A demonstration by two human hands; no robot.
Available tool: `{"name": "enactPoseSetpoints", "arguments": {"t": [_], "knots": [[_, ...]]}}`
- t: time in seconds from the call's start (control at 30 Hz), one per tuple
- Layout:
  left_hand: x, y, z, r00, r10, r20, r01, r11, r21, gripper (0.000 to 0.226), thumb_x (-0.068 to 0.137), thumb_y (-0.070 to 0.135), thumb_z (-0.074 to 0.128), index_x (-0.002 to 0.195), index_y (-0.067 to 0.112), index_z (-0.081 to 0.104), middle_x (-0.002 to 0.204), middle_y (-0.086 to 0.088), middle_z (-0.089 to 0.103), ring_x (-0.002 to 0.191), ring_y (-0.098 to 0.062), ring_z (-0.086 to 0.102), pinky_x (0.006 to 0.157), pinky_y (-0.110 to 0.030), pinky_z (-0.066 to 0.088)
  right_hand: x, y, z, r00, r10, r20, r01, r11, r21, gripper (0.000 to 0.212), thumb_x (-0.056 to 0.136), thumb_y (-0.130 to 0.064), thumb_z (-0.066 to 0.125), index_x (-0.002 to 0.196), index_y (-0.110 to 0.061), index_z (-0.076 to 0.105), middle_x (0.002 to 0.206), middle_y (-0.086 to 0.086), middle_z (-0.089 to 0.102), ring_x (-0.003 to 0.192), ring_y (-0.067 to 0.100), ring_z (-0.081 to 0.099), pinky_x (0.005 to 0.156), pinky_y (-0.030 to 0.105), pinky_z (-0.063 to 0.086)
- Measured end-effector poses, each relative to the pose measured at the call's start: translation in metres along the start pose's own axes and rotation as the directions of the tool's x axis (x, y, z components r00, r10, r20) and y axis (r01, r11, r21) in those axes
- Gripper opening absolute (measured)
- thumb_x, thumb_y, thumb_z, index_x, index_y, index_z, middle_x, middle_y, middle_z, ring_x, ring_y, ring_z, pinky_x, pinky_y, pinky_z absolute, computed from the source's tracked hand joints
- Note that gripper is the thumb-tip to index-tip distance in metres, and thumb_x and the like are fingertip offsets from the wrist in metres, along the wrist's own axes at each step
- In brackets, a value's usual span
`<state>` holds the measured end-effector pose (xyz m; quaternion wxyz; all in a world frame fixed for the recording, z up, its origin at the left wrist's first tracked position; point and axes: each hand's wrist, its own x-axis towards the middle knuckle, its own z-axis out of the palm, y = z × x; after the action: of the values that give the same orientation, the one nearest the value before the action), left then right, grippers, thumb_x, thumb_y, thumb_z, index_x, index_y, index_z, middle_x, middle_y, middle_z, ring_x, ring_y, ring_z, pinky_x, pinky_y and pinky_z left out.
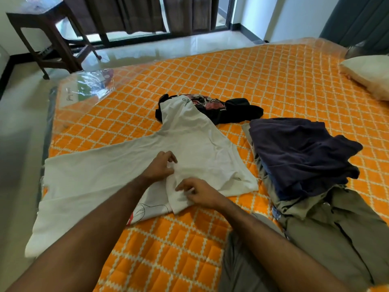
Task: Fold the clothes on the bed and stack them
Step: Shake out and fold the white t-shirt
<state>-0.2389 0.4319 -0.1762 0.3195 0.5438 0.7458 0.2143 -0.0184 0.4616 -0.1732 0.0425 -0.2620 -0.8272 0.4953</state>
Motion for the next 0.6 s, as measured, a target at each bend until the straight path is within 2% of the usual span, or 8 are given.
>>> {"name": "enactPoseSetpoints", "arguments": {"t": [0.07, 0.17, 0.23, 0.33, 0.4, 0.43, 0.5, 0.6], "knots": [[-0.002, -0.002, 0.001, 1.0, 0.019, 0.009, -0.02, 0.996, 0.084, 0.027, 0.082, 0.002, 0.06, 0.102, 0.021, 0.061, 0.111, -0.007, 0.049, 0.102, -0.017, 0.05, 0.083, -0.026, 0.041, 0.003, 0.011, -0.003, 0.996, 0.038, -0.079, -0.046, 0.994, -0.101, 0.038, 0.085, -0.005, 0.063, 0.123, -0.012, 0.067, 0.121, 0.009, 0.059, 0.107, 0.019, 0.059, 0.089, 0.02, 0.049], [-0.007, -0.014, 0.0, 1.0, 0.004, -0.001, -0.004, 0.989, 0.15, 0.029, 0.086, -0.004, 0.052, 0.108, 0.014, 0.062, 0.114, -0.006, 0.046, 0.101, -0.016, 0.049, 0.079, -0.025, 0.036, 0.007, 0.03, -0.006, 0.994, 0.097, -0.06, -0.109, 0.955, -0.275, 0.052, 0.082, -0.008, 0.065, 0.133, -0.015, 0.06, 0.12, 0.008, 0.05, 0.108, 0.026, 0.054, 0.093, 0.035, 0.048], [-0.011, -0.024, -0.002, 0.999, -0.007, -0.033, 0.013, 0.986, 0.167, 0.023, 0.09, 0.001, 0.056, 0.107, 0.014, 0.061, 0.113, -0.004, 0.046, 0.1, -0.017, 0.051, 0.077, -0.026, 0.035, 0.006, 0.041, -0.006, 0.99, 0.121, -0.077, -0.139, 0.946, -0.293, 0.059, 0.081, -0.014, 0.069, 0.138, -0.018, 0.057, 0.119, 0.006, 0.046, 0.108, 0.027, 0.052, 0.094, 0.039, 0.048], [-0.021, -0.035, -0.003, 0.988, 0.01, -0.155, 0.02, 0.981, 0.192, 0.016, 0.091, 0.01, 0.064, 0.105, 0.017, 0.061, 0.111, -0.002, 0.048, 0.099, -0.02, 0.054, 0.078, -0.032, 0.046, 0.003, 0.046, -0.005, 0.993, 0.088, -0.079, -0.11, 0.937, -0.331, 0.067, 0.082, -0.038, 0.075, 0.144, -0.029, 0.051, 0.118, -0.001, 0.041, 0.109, 0.023, 0.046, 0.095, 0.038, 0.045], [-0.031, -0.036, 0.0, 0.959, 0.148, -0.242, -0.052, 0.93, 0.364, 0.023, 0.087, 0.013, 0.068, 0.108, 0.018, 0.061, 0.112, -0.004, 0.051, 0.097, -0.022, 0.055, 0.076, -0.038, 0.052, -0.001, 0.043, -0.001, 0.999, 0.043, -0.019, -0.047, 0.903, -0.427, 0.071, 0.083, -0.057, 0.071, 0.147, -0.039, 0.045, 0.122, -0.002, 0.041, 0.111, 0.02, 0.043, 0.093, 0.038, 0.043], [-0.036, -0.035, 0.003, 0.944, 0.233, -0.232, -0.106, 0.883, 0.457, 0.026, 0.087, 0.016, 0.068, 0.111, 0.019, 0.06, 0.114, -0.004, 0.052, 0.097, -0.023, 0.055, 0.075, -0.039, 0.052, -0.003, 0.041, 0.001, 1.0, 0.012, 0.014, -0.004, 0.874, -0.485, 0.072, 0.084, -0.063, 0.067, 0.148, -0.041, 0.041, 0.123, -0.002, 0.041, 0.111, 0.02, 0.042, 0.091, 0.038, 0.042], [-0.049, -0.034, 0.01, 0.932, 0.355, -0.076, -0.242, 0.763, 0.6, 0.03, 0.091, 0.029, 0.062, 0.12, 0.023, 0.057, 0.12, -0.002, 0.052, 0.1, -0.021, 0.054, 0.079, -0.036, 0.049, -0.005, 0.038, 0.008, 0.996, -0.036, 0.076, 0.073, 0.815, -0.575, 0.07, 0.087, -0.066, 0.061, 0.149, -0.042, 0.039, 0.124, -0.001, 0.042, 0.109, 0.019, 0.042, 0.088, 0.039, 0.039], [-0.062, -0.042, 0.014, 0.943, 0.321, 0.091, -0.299, 0.689, 0.66, 0.037, 0.096, 0.04, 0.054, 0.131, 0.028, 0.049, 0.129, 0.001, 0.049, 0.105, -0.017, 0.053, 0.084, -0.034, 0.047, 0.004, 0.028, 0.012, 0.991, -0.001, 0.136, 0.08, 0.814, -0.575, 0.064, 0.089, -0.069, 0.055, 0.146, -0.043, 0.042, 0.121, -0.002, 0.042, 0.11, 0.018, 0.041, 0.091, 0.039, 0.038]]}}
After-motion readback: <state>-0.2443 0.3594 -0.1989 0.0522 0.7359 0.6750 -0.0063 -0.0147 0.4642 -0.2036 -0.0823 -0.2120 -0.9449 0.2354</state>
